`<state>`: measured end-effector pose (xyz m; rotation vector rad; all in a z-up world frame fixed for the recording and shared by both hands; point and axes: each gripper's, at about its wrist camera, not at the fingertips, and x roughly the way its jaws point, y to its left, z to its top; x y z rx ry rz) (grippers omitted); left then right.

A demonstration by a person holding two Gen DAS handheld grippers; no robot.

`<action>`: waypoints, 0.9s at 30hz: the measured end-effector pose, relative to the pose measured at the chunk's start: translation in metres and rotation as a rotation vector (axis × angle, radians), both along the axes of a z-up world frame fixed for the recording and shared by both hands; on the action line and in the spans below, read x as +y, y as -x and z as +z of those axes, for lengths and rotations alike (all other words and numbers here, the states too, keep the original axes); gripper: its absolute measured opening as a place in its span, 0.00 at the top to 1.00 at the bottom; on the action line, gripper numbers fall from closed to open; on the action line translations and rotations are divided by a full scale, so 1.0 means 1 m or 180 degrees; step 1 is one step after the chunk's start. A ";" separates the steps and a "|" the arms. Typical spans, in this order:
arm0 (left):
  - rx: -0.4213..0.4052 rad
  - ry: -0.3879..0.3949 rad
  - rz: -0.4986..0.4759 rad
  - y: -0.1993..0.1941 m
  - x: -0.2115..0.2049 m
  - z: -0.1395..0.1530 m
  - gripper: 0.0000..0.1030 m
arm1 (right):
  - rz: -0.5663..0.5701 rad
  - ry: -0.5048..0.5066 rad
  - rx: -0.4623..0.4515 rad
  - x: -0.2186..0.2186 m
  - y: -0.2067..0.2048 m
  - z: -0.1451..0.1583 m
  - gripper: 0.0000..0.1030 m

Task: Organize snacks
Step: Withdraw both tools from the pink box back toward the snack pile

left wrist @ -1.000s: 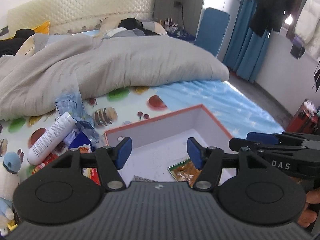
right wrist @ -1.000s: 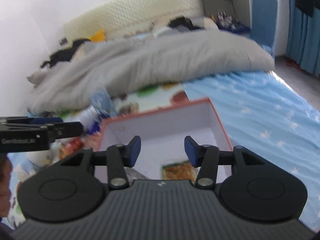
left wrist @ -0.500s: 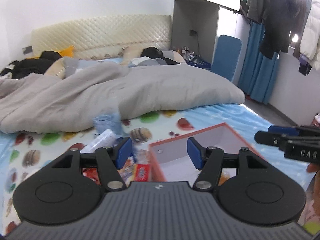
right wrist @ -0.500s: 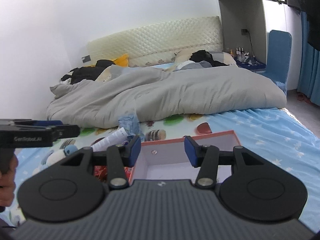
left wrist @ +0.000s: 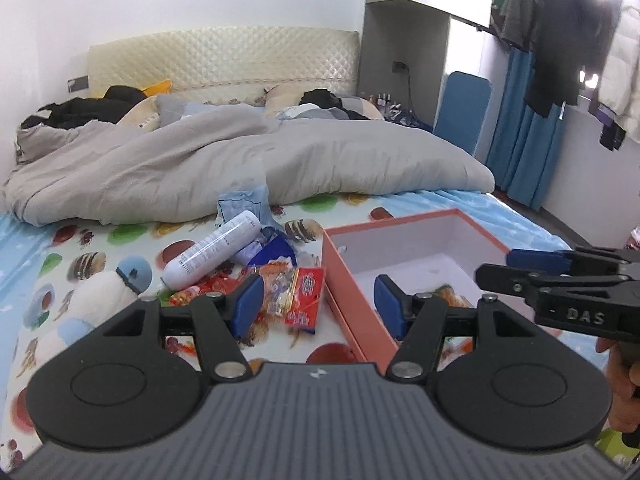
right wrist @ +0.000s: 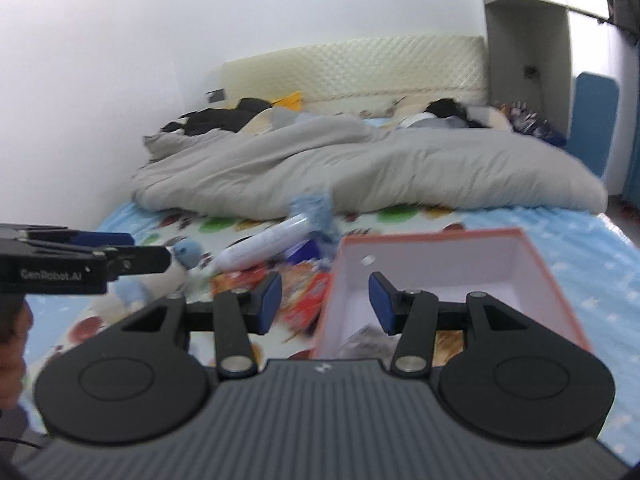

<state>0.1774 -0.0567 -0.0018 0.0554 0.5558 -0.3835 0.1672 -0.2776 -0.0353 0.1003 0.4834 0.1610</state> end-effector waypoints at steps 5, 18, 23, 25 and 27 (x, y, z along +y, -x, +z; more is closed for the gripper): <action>0.0023 0.0093 0.0055 0.024 0.017 -0.009 0.35 | 0.0042 -0.0050 0.0022 0.020 0.022 -0.014 0.51; -0.0110 0.0041 0.0316 0.078 0.062 -0.037 0.35 | 0.0013 -0.0014 -0.0009 0.066 0.065 -0.041 0.51; -0.0002 0.0080 0.0480 0.094 0.085 -0.059 0.35 | 0.0080 0.0035 0.0116 0.085 0.080 -0.062 0.51; 0.0099 0.0145 0.0554 0.098 0.095 -0.073 0.35 | 0.0131 0.0043 0.0208 0.092 0.085 -0.073 0.51; 0.0225 0.0229 0.0648 0.101 0.105 -0.088 0.35 | 0.0217 0.0089 0.0276 0.101 0.088 -0.081 0.51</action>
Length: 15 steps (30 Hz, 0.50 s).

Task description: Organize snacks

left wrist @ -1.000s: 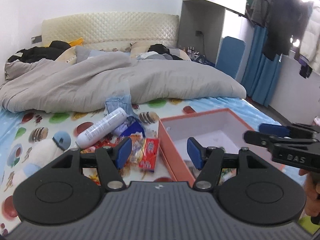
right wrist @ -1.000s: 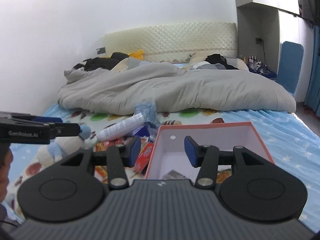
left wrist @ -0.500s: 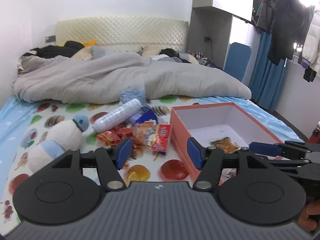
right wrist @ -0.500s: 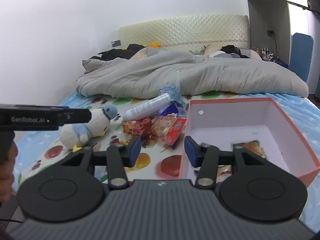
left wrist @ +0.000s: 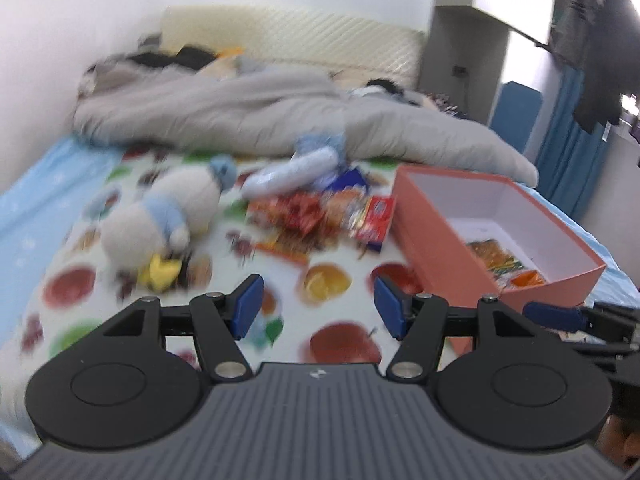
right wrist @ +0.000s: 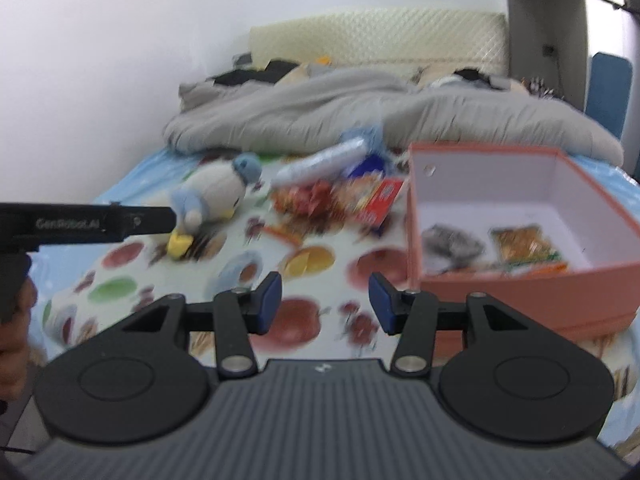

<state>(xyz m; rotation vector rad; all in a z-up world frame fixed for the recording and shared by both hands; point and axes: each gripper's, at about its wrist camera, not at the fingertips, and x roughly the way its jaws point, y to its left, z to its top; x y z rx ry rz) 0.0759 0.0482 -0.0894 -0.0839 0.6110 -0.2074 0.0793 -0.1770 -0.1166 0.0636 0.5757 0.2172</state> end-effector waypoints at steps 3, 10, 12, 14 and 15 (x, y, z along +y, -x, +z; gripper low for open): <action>0.0156 0.0109 0.0135 0.004 0.014 -0.021 0.35 | 0.0085 0.0113 0.0053 0.011 0.000 -0.008 0.51; 0.0452 0.0303 0.0347 -0.010 0.045 -0.057 0.35 | 0.0137 0.0153 0.0106 0.027 -0.022 -0.018 0.51; 0.0515 0.0372 0.0380 -0.022 0.053 -0.065 0.35 | 0.0102 0.0141 0.0123 0.032 -0.032 -0.022 0.51; 0.0591 0.0480 0.0409 -0.038 0.058 -0.073 0.35 | 0.0042 0.0179 0.0124 0.038 -0.041 -0.026 0.51; 0.0642 0.0567 0.0420 -0.046 0.062 -0.078 0.35 | 0.0013 0.0156 0.0135 0.040 -0.047 -0.028 0.51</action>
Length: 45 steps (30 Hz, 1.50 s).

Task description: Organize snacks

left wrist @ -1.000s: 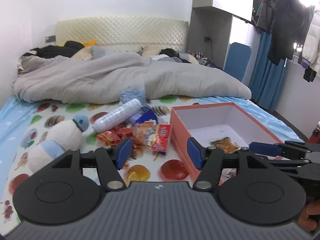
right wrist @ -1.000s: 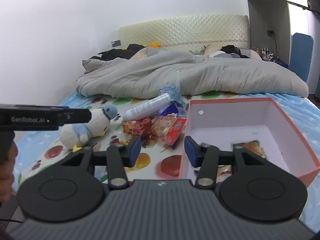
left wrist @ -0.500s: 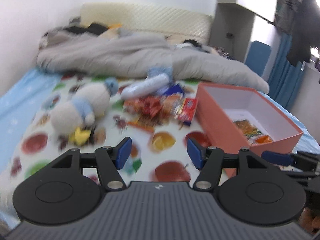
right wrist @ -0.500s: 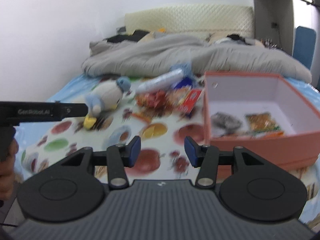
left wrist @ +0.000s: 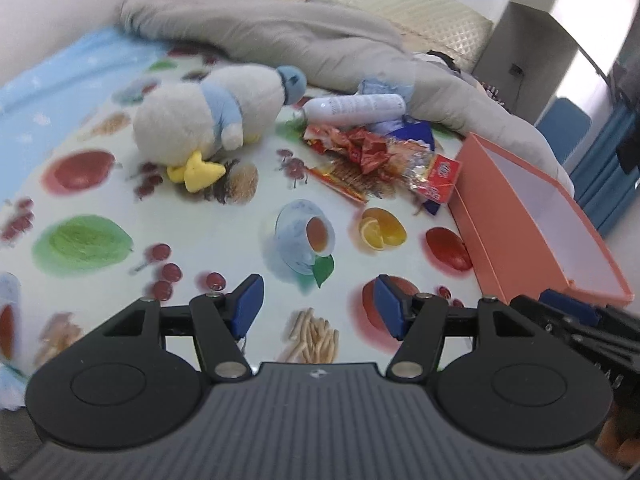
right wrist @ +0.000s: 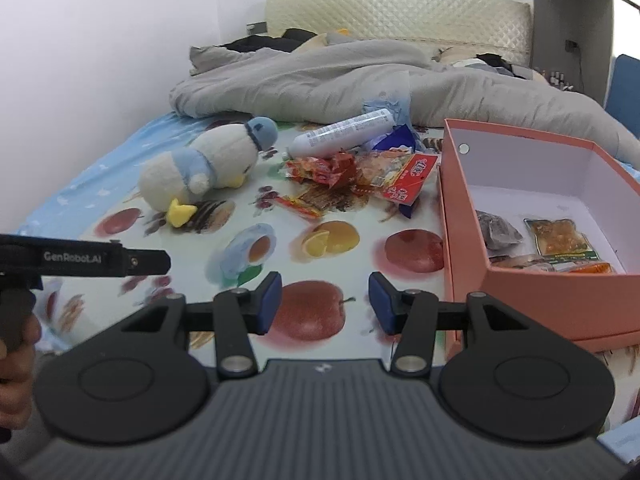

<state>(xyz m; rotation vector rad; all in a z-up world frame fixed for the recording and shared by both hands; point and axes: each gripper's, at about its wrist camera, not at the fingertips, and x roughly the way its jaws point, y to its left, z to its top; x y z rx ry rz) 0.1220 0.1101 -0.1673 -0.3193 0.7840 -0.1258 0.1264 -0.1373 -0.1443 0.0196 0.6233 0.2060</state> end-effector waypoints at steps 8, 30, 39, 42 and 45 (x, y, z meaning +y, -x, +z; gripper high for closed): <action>0.0351 0.0791 0.0179 -0.078 0.015 -0.045 0.36 | -0.0427 -0.0593 0.0041 -0.002 -0.060 -0.013 0.50; 0.0659 0.2247 0.0387 -0.214 0.008 -0.127 0.49 | -0.1378 -0.1052 0.0194 -0.005 -0.189 -0.088 0.49; 0.0693 0.2348 0.0475 -0.233 0.001 -0.136 0.62 | -0.1819 -0.1069 0.0086 -0.016 -0.209 -0.099 0.49; 0.0673 0.2323 0.0499 -0.236 0.000 -0.137 0.66 | -0.1909 -0.1100 0.0027 -0.023 -0.214 -0.100 0.49; 0.0672 0.2298 0.0511 -0.239 -0.001 -0.138 0.77 | -0.1836 -0.1048 0.0063 -0.024 -0.225 -0.102 0.51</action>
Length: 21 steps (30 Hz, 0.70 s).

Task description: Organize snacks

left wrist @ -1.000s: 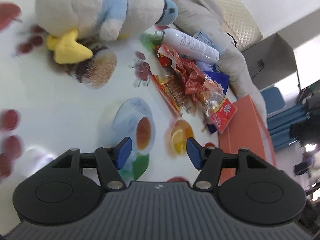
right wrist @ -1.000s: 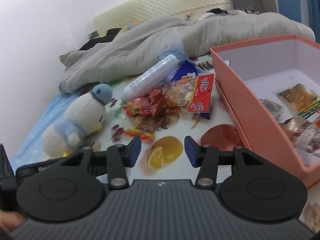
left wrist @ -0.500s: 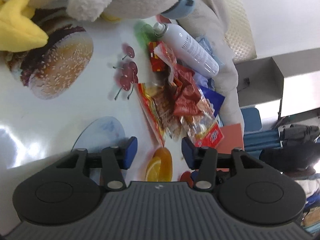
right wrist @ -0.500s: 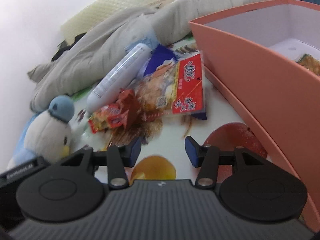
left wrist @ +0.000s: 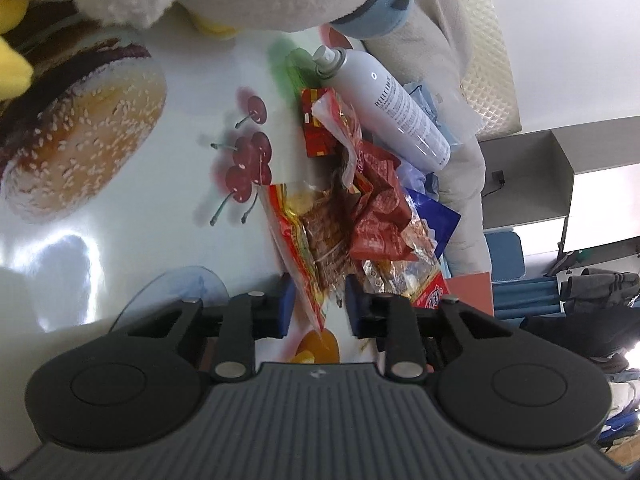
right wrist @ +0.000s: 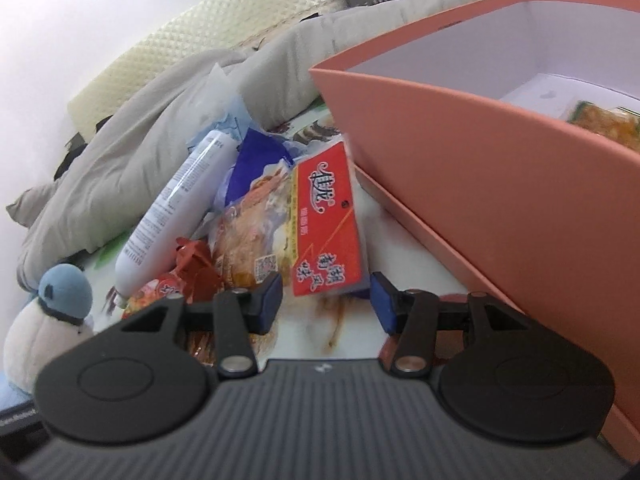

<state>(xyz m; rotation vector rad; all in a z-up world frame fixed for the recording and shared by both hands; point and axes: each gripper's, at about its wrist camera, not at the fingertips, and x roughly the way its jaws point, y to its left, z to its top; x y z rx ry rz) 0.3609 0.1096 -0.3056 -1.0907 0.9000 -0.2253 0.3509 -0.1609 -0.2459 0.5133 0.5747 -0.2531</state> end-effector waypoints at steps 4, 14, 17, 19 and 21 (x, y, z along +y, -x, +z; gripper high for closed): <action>0.0039 -0.0052 0.0040 0.002 0.003 0.000 0.94 | 0.0091 0.0000 -0.0052 -0.002 -0.001 0.004 0.93; -0.0115 -0.0184 0.0121 0.035 0.012 0.025 0.98 | 0.0285 -0.0009 -0.0199 0.007 0.033 0.034 0.97; -0.0156 -0.0246 0.0157 0.051 0.016 0.037 0.98 | 0.0326 -0.0013 -0.0255 0.008 0.051 0.045 0.97; -0.0186 -0.0333 0.0135 0.064 0.017 0.045 0.98 | 0.0362 -0.0003 -0.0289 0.010 0.064 0.053 0.97; -0.0213 -0.0435 0.0138 0.079 0.020 0.053 0.98 | 0.0378 0.0056 -0.0321 0.013 0.078 0.059 0.97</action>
